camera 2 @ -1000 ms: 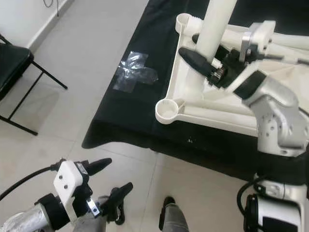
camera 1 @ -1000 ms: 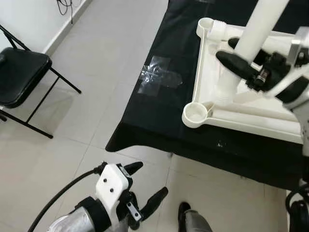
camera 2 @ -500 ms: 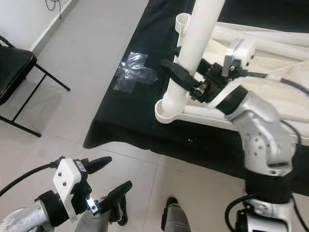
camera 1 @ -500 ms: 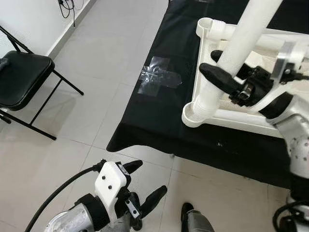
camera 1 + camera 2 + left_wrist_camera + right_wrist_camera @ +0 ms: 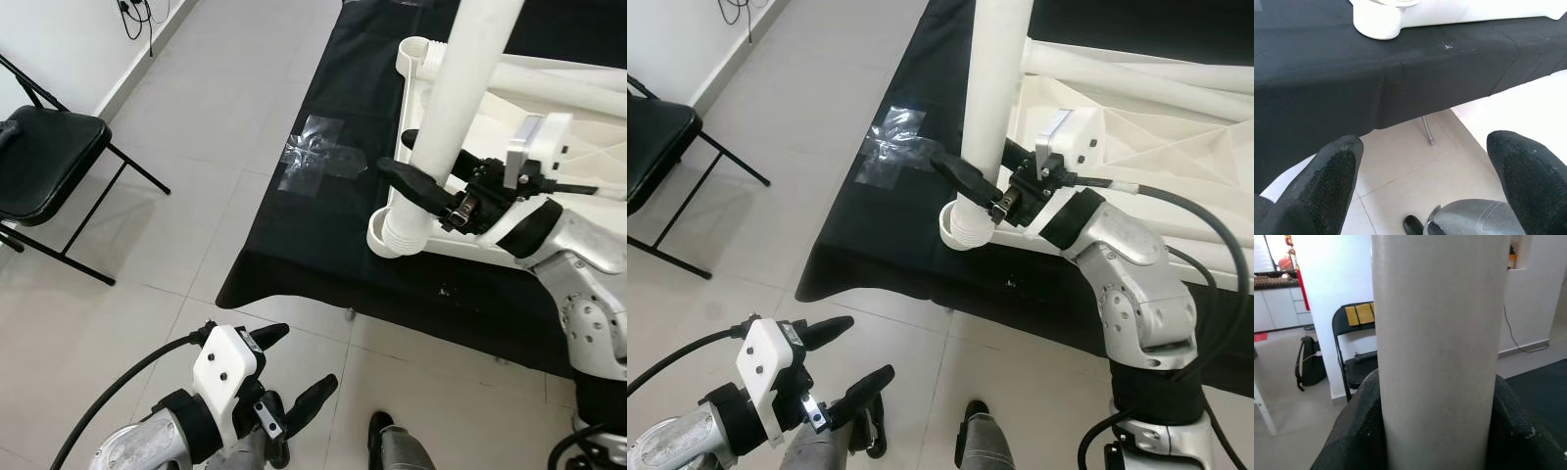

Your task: Building children table

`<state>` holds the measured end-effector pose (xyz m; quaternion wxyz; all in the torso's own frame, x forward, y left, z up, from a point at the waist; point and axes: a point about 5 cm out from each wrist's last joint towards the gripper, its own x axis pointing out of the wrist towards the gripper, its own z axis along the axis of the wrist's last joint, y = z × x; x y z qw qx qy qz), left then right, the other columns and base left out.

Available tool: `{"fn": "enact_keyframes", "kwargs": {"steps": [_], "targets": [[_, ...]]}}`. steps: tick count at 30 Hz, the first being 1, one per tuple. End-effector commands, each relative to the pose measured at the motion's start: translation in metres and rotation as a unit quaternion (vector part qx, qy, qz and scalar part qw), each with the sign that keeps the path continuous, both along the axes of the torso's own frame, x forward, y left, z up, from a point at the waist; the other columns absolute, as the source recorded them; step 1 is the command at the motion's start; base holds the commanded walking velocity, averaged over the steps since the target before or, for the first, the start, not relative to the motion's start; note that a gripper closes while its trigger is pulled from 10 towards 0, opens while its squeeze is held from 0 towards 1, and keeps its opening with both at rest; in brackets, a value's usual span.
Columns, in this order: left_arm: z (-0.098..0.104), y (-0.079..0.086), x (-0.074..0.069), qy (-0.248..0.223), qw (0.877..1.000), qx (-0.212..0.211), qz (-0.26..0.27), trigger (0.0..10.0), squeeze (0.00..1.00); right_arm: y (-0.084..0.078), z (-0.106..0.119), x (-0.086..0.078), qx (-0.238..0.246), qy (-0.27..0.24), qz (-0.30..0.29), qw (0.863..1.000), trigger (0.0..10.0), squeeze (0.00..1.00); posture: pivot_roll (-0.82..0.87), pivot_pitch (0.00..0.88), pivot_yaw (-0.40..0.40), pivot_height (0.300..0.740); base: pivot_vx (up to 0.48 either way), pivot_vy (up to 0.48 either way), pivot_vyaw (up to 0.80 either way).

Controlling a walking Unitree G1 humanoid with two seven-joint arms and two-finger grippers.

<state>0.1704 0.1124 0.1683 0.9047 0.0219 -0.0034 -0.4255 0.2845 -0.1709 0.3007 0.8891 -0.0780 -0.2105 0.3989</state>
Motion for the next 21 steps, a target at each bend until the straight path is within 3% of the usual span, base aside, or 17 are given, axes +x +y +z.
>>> {"fn": "enact_keyframes", "kwargs": {"steps": [1, 10, 21], "targets": [[-0.005, 0.002, -0.002, 0.011, 1.000, 0.008, -0.002, 10.0, 0.00, 0.001, -0.002, 0.002, 0.013, -0.003, -0.012, 1.000, 10.0, 0.00, 0.01, 0.342, 0.051, 0.740, 0.000, 0.000, 0.00], [-0.006, 0.001, -0.002, 0.010, 1.000, 0.007, -0.002, 10.0, 0.00, 0.013, -0.003, 0.003, 0.045, -0.007, -0.011, 0.999, 10.0, 0.00, 0.01, 0.331, 0.046, 0.740, 0.000, 0.000, 0.00], [-0.006, 0.001, -0.003, 0.009, 1.000, 0.006, -0.002, 10.0, 0.00, 0.012, -0.006, 0.004, 0.061, -0.008, -0.028, 0.998, 10.0, 0.00, 0.01, 0.329, 0.045, 0.740, 0.000, 0.000, 0.00]]}}
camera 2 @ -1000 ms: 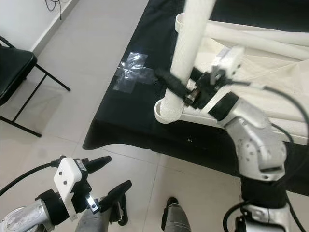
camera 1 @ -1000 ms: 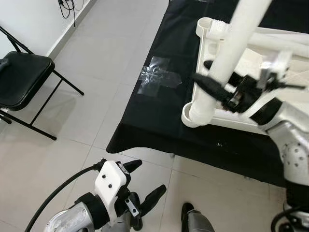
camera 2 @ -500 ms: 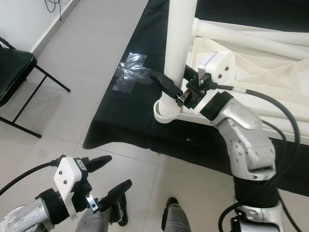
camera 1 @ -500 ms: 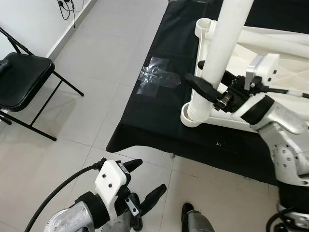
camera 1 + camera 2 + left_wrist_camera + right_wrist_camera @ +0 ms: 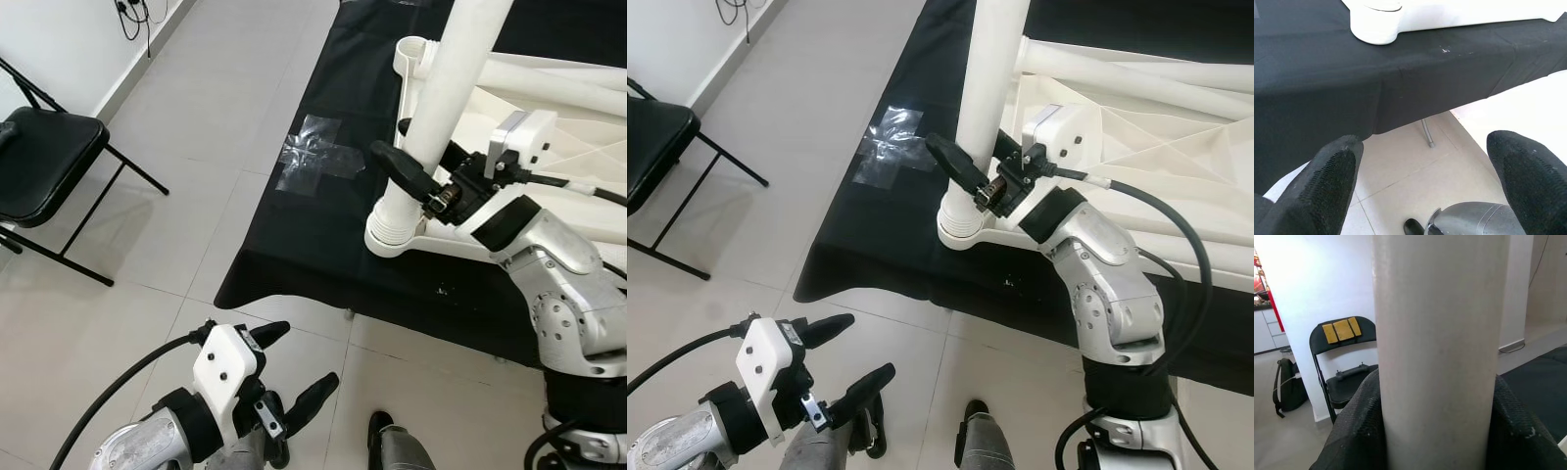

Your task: Building children table

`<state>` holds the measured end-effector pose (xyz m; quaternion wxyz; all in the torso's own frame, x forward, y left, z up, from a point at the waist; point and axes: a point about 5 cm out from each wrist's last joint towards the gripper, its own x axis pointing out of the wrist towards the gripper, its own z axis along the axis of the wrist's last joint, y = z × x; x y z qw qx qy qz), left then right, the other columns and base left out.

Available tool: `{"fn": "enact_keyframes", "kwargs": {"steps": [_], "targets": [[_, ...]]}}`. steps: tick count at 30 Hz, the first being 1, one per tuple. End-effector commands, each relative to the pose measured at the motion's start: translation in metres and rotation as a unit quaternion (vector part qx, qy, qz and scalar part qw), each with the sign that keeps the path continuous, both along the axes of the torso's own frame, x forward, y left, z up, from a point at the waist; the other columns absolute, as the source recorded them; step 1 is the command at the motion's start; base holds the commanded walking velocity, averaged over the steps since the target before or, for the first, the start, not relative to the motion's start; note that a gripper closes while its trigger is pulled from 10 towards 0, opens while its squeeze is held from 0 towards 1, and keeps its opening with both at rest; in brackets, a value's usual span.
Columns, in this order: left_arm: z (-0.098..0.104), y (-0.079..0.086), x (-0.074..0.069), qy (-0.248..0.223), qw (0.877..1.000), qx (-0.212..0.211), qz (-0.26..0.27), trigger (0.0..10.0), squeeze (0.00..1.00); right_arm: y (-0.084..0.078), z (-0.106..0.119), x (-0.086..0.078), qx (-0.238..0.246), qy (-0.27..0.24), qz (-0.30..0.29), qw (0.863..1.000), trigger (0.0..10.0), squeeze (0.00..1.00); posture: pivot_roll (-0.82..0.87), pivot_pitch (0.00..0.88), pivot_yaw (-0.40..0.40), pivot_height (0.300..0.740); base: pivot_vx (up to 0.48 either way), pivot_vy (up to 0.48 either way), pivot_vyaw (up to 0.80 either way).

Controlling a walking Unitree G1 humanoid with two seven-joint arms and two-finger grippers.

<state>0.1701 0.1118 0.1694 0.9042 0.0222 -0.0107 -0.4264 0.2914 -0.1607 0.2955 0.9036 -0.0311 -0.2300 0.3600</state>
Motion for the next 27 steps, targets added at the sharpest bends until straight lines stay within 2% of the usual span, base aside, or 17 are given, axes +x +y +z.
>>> {"fn": "enact_keyframes", "kwargs": {"steps": [1, 17, 22, 27], "targets": [[-0.007, 0.001, -0.003, 0.016, 1.000, 0.009, -0.001, 10.0, 0.00, 0.001, -0.001, -0.003, 0.003, -0.009, -0.001, 1.000, 10.0, 0.00, 0.01, 0.329, 0.045, 0.740, 0.000, 0.000, 0.00], [-0.007, 0.004, -0.001, 0.015, 1.000, 0.012, -0.002, 10.0, 0.00, -0.011, -0.023, -0.011, 0.014, 0.020, -0.054, 0.998, 10.0, 0.00, 0.01, 0.333, 0.057, 0.740, 0.000, 0.000, 0.00], [-0.008, 0.004, -0.001, 0.014, 1.000, 0.013, -0.002, 10.0, 0.00, -0.009, -0.027, -0.013, 0.012, 0.025, -0.057, 0.998, 10.0, 0.00, 0.01, 0.333, 0.057, 0.740, 0.000, 0.000, 0.00], [-0.007, 0.004, 0.000, 0.013, 1.000, 0.014, -0.002, 10.0, 0.00, -0.001, -0.028, -0.013, -0.017, 0.023, -0.032, 0.999, 10.0, 0.00, 0.00, 0.335, 0.056, 0.740, 0.000, 0.000, 0.00]]}}
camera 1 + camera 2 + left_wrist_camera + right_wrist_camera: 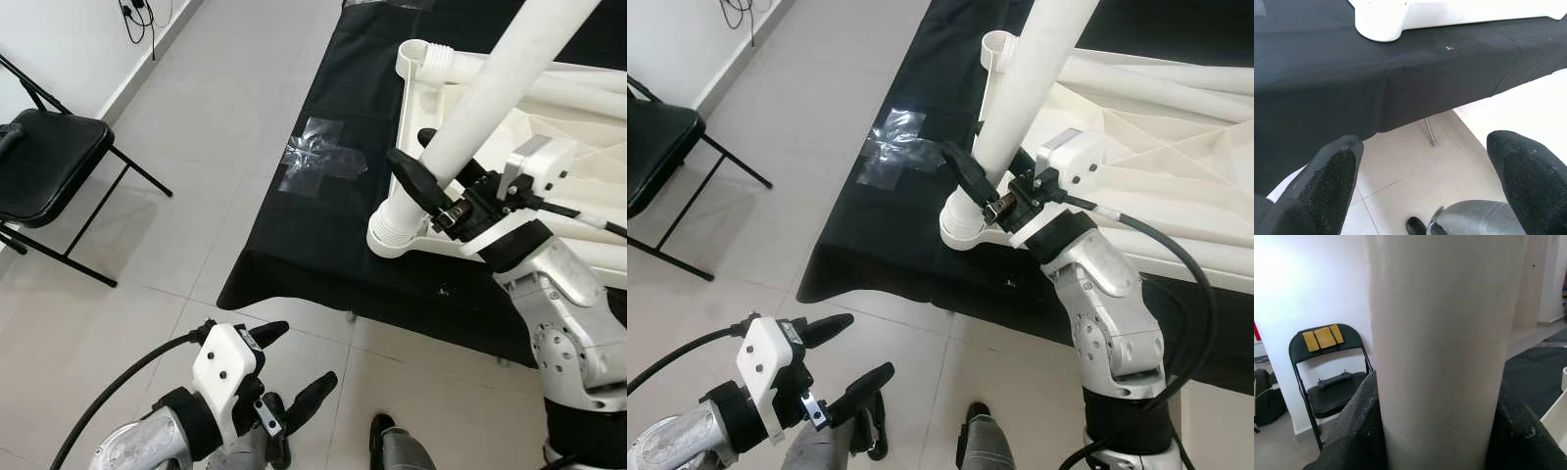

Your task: Building children table

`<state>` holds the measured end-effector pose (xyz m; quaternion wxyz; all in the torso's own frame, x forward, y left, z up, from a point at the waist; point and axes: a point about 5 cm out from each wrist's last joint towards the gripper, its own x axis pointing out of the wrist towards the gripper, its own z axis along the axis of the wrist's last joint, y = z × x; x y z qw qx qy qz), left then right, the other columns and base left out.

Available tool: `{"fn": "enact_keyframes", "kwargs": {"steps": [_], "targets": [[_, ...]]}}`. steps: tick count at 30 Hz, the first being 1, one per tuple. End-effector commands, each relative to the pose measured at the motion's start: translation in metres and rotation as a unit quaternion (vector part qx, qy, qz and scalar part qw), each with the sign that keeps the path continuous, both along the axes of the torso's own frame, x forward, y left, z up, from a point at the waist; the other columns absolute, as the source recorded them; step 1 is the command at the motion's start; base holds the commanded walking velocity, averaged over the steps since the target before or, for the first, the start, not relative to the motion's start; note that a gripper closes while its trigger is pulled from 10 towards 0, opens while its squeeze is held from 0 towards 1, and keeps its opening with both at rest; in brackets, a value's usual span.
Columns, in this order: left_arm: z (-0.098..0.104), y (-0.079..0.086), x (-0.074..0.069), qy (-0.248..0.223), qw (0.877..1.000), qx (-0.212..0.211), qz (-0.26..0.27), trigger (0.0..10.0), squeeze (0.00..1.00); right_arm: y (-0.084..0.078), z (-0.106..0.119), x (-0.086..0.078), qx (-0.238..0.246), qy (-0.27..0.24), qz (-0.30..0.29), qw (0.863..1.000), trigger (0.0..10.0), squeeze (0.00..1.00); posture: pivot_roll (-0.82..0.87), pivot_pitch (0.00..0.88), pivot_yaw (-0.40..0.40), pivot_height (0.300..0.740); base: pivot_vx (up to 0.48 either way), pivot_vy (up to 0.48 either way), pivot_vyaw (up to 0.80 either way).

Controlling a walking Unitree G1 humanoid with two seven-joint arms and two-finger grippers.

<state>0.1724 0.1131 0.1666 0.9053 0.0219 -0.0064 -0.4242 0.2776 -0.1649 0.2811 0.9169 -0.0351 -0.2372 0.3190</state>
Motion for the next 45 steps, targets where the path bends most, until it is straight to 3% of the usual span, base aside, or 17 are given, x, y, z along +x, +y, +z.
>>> {"fn": "enact_keyframes", "kwargs": {"steps": [1, 6, 12, 23, 25, 27, 28, 29, 32, 35, 38, 39, 40, 41, 43, 44, 45], "targets": [[-0.004, 0.003, -0.002, 0.009, 1.000, 0.012, -0.004, 10.0, 0.00, 0.005, -0.013, 0.001, -0.034, 0.029, 0.020, 0.999, 10.0, 0.00, 0.00, 0.334, 0.055, 0.740, 0.000, 0.000, 0.00], [-0.004, 0.001, -0.004, 0.009, 1.000, 0.011, -0.005, 10.0, 0.00, 0.011, 0.011, 0.019, -0.087, 0.002, 0.096, 0.992, 10.0, 0.00, 0.01, 0.340, 0.041, 0.740, 0.000, 0.000, 0.00], [-0.002, -0.001, -0.007, 0.008, 1.000, 0.007, 0.002, 10.0, 0.00, 0.005, 0.018, 0.037, -0.095, 0.018, 0.162, 0.982, 10.0, 0.00, 0.02, 0.353, 0.025, 0.740, 0.000, 0.000, 0.00], [0.000, 0.000, -0.010, 0.010, 1.000, 0.005, 0.004, 10.0, 0.00, -0.001, 0.026, 0.044, -0.097, 0.027, 0.215, 0.972, 10.0, 0.00, 0.04, 0.369, 0.020, 0.740, 0.000, 0.000, 0.00], [0.009, 0.011, 0.006, -0.017, 0.999, 0.006, 0.048, 10.0, 0.00, 0.000, 0.038, 0.046, -0.093, 0.002, 0.217, 0.972, 10.0, 0.00, 0.05, 0.340, 0.014, 0.740, 0.000, 0.000, 0.00], [0.009, 0.011, 0.006, -0.017, 0.999, 0.006, 0.048, 10.0, 0.00, 0.000, 0.038, 0.046, -0.093, 0.002, 0.217, 0.972, 10.0, 0.00, 0.05, 0.340, 0.014, 0.740, 0.000, 0.000, 0.00], [0.014, 0.017, 0.014, -0.032, 0.997, 0.007, 0.071, 10.0, 0.00, 0.001, 0.042, 0.047, -0.091, -0.007, 0.216, 0.972, 10.0, 0.00, 0.05, 0.334, 0.013, 0.740, 0.000, 0.000, 0.00], [0.038, 0.036, 0.041, -0.072, 0.990, -0.008, 0.119, 10.0, 0.00, 0.001, 0.048, 0.050, -0.085, -0.023, 0.182, 0.979, 10.0, 0.00, 0.05, 0.293, 0.003, 0.740, 0.000, 0.000, 0.00], [0.103, 0.076, 0.078, -0.157, 0.968, -0.070, 0.185, 10.0, 0.00, -0.005, 0.060, 0.060, -0.063, -0.046, 0.106, 0.991, 10.0, 0.00, 0.04, 0.266, 0.000, 0.740, 0.000, 0.000, 0.00], [0.123, 0.085, 0.084, -0.180, 0.962, -0.086, 0.184, 10.0, 0.00, -0.008, 0.063, 0.064, -0.056, -0.052, 0.075, 0.994, 10.0, 0.00, 0.04, 0.242, 0.000, 0.740, 0.000, 0.000, 0.00], [0.180, 0.090, 0.087, -0.237, 0.957, -0.127, 0.112, 10.0, 0.00, -0.012, 0.071, 0.067, -0.039, -0.068, 0.021, 0.997, 10.0, 0.00, 0.03, 0.189, 0.000, 0.740, 0.000, 0.000, 0.00], [0.180, 0.090, 0.087, -0.237, 0.957, -0.127, 0.112, 10.0, 0.00, -0.012, 0.071, 0.067, -0.039, -0.068, 0.021, 0.997, 10.0, 0.00, 0.03, 0.189, 0.000, 0.740, 0.000, 0.000, 0.00], [0.196, 0.082, 0.087, -0.248, 0.956, -0.144, 0.065, 10.0, 0.00, -0.005, 0.071, 0.067, -0.055, -0.074, 0.007, 0.996, 10.0, 0.00, 0.03, 0.161, -0.002, 0.740, 0.000, 0.000, 0.00], [0.196, 0.082, 0.087, -0.248, 0.956, -0.144, 0.065, 10.0, 0.00, -0.005, 0.071, 0.067, -0.055, -0.074, 0.007, 0.996, 10.0, 0.00, 0.03, 0.161, -0.002, 0.740, 0.000, 0.000, 0.00], [0.216, 0.067, 0.087, -0.249, 0.952, -0.176, -0.020, 10.0, 0.00, 0.016, 0.068, 0.065, -0.076, -0.082, 0.002, 0.994, 10.0, 0.00, 0.02, 0.136, -0.001, 0.740, 0.000, 0.000, 0.00], [0.216, 0.067, 0.087, -0.249, 0.952, -0.176, -0.020, 10.0, 0.00, 0.016, 0.068, 0.065, -0.076, -0.082, 0.002, 0.994, 10.0, 0.00, 0.02, 0.136, -0.001, 0.740, 0.000, 0.000, 0.00], [0.221, 0.062, 0.090, -0.247, 0.951, -0.180, -0.050, 10.0, 0.00, 0.030, 0.065, 0.064, -0.083, -0.086, 0.014, 0.993, 10.0, 0.00, 0.02, 0.111, 0.000, 0.740, 0.000, 0.000, 0.00]]}}
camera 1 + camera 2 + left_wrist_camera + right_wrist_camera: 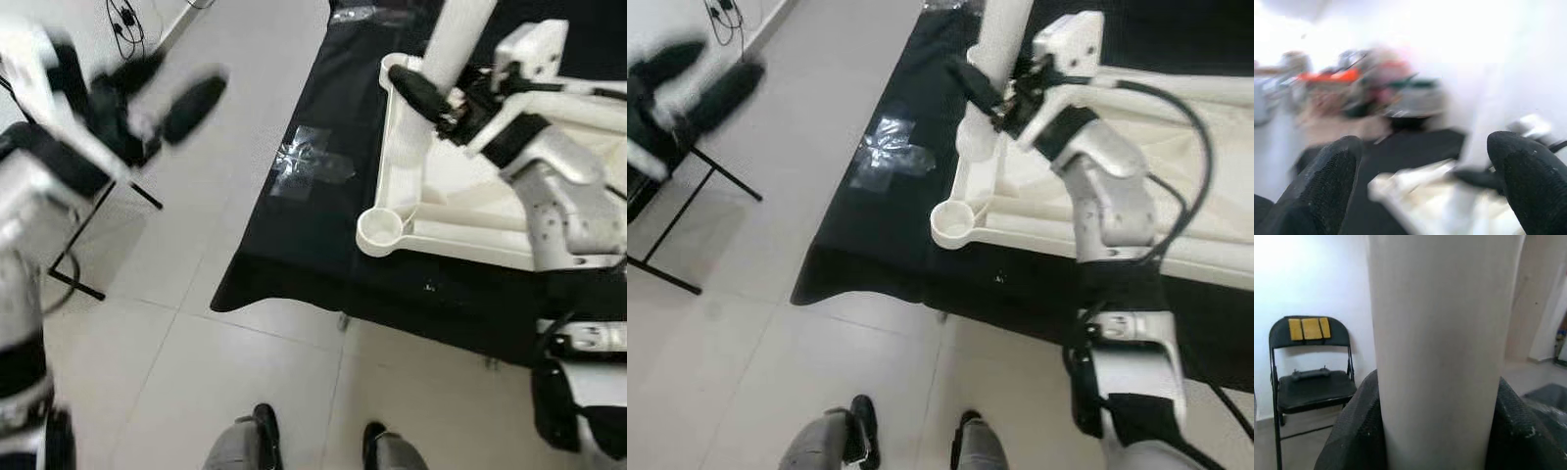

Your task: Building children table

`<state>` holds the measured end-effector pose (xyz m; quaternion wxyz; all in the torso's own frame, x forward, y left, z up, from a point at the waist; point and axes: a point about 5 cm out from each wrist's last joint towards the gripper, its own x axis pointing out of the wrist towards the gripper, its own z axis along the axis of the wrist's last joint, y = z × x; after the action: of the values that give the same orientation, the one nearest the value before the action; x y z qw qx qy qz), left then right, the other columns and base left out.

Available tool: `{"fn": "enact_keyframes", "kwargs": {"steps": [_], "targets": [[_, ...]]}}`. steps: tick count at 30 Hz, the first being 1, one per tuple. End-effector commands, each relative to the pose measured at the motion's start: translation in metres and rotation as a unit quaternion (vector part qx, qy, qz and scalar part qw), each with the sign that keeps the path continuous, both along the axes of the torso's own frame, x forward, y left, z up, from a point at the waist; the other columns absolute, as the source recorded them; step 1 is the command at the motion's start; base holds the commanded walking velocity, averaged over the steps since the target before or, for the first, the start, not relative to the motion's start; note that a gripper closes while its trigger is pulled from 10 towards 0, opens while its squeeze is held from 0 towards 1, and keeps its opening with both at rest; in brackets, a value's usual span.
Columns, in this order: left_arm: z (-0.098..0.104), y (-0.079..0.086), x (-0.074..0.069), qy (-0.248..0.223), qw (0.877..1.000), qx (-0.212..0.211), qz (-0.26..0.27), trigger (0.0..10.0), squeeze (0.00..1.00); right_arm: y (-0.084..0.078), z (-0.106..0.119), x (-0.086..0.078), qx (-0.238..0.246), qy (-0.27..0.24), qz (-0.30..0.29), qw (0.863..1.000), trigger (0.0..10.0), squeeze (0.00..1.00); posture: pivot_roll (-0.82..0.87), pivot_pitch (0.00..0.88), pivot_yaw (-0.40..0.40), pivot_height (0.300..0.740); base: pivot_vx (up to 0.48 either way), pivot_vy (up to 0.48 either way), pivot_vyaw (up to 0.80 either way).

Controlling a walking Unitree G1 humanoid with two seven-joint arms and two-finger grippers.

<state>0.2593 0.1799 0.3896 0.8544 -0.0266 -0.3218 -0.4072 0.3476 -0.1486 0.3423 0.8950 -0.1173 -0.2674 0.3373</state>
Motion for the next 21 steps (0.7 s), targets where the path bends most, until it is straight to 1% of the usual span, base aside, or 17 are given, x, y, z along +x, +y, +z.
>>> {"fn": "enact_keyframes", "kwargs": {"steps": [1, 2, 3, 4, 6, 7, 9, 10, 11, 12, 13, 14, 15, 16, 19, 21], "targets": [[-0.002, -0.005, 0.003, 0.012, 0.999, 0.007, -0.039, 10.0, 0.00, 0.014, 0.004, -0.007, -0.013, -0.027, 0.010, 0.999, 10.0, 0.00, 0.02, 0.111, 0.000, 0.740, 0.000, 0.000, 0.00], [0.004, -0.010, 0.008, 0.007, 0.998, 0.014, -0.055, 10.0, 0.00, 0.029, 0.000, -0.009, -0.019, -0.032, 0.023, 0.999, 10.0, 0.00, 0.01, 0.094, 0.001, 0.740, 0.000, 0.000, 0.00], [0.009, -0.018, 0.014, 0.003, 0.997, 0.017, -0.074, 10.0, 0.00, 0.049, -0.003, -0.014, -0.019, -0.037, 0.053, 0.998, 10.0, 0.00, 0.01, 0.072, 0.003, 0.740, 0.000, 0.000, 0.00], [0.013, -0.023, 0.020, 0.001, 0.996, 0.020, -0.087, 10.0, 0.00, 0.063, -0.005, -0.019, -0.021, -0.040, 0.078, 0.996, 10.0, 0.00, 0.01, 0.065, 0.006, 0.740, 0.000, 0.000, 0.00], [0.016, -0.033, 0.027, -0.004, 0.995, 0.029, -0.097, 10.0, 0.00, 0.079, -0.008, -0.027, -0.028, -0.044, 0.113, 0.992, 10.0, 0.00, 0.01, 0.054, 0.014, 0.740, 0.000, 0.000, 0.00], [0.016, -0.033, 0.027, -0.004, 0.995, 0.029, -0.097, 10.0, 0.00, 0.079, -0.008, -0.027, -0.028, -0.044, 0.113, 0.992, 10.0, 0.00, 0.01, 0.054, 0.014, 0.740, 0.000, 0.000, 0.00], [0.017, -0.041, 0.033, -0.007, 0.994, 0.041, -0.097, 10.0, 0.00, 0.088, -0.013, -0.033, -0.044, -0.047, 0.136, 0.989, 10.0, 0.00, 0.01, 0.043, 0.017, 0.740, 0.000, 0.000, 0.00], [0.017, -0.041, 0.033, -0.007, 0.994, 0.041, -0.097, 10.0, 0.00, 0.088, -0.013, -0.033, -0.044, -0.047, 0.136, 0.989, 10.0, 0.00, 0.01, 0.043, 0.017, 0.740, 0.000, 0.000, 0.00], [0.017, -0.047, 0.037, -0.005, 0.994, 0.045, -0.098, 10.0, 0.00, 0.092, -0.016, -0.036, -0.060, -0.050, 0.146, 0.986, 10.0, 0.00, 0.01, 0.040, 0.017, 0.740, 0.000, 0.000, 0.00], [0.017, -0.047, 0.037, -0.005, 0.994, 0.045, -0.098, 10.0, 0.00, 0.092, -0.016, -0.036, -0.060, -0.050, 0.146, 0.986, 10.0, 0.00, 0.01, 0.040, 0.017, 0.740, 0.000, 0.000, 0.00], [0.016, -0.052, 0.041, -0.002, 0.994, 0.053, -0.099, 10.0, 0.00, 0.095, -0.020, -0.038, -0.072, -0.051, 0.153, 0.984, 10.0, 0.00, 0.00, 0.037, 0.018, 0.740, 0.000, 0.000, 0.00], [0.014, -0.057, 0.044, 0.002, 0.992, 0.060, -0.109, 10.0, 0.00, 0.098, -0.022, -0.039, -0.080, -0.051, 0.155, 0.983, 10.0, 0.00, 0.00, 0.036, 0.018, 0.740, 0.000, 0.000, 0.00], [0.014, -0.057, 0.044, 0.002, 0.992, 0.060, -0.109, 10.0, 0.00, 0.098, -0.022, -0.039, -0.080, -0.051, 0.155, 0.983, 10.0, 0.00, 0.00, 0.036, 0.018, 0.740, 0.000, 0.000, 0.00], [0.013, -0.061, 0.045, 0.005, 0.991, 0.066, -0.117, 10.0, 0.00, 0.100, -0.024, -0.040, -0.085, -0.051, 0.154, 0.983, 10.0, 0.00, 0.00, 0.036, 0.018, 0.740, 0.000, 0.000, 0.00], [0.010, -0.072, 0.048, 0.008, 0.985, 0.092, -0.146, 10.0, 0.00, 0.107, -0.031, -0.038, -0.099, -0.045, 0.146, 0.983, 10.0, 0.00, 0.00, 0.031, 0.027, 0.740, 0.000, 0.000, 0.00], [0.010, -0.072, 0.048, 0.008, 0.985, 0.092, -0.146, 10.0, 0.00, 0.107, -0.031, -0.038, -0.099, -0.045, 0.146, 0.983, 10.0, 0.00, 0.00, 0.031, 0.027, 0.740, 0.000, 0.000, 0.00]]}}
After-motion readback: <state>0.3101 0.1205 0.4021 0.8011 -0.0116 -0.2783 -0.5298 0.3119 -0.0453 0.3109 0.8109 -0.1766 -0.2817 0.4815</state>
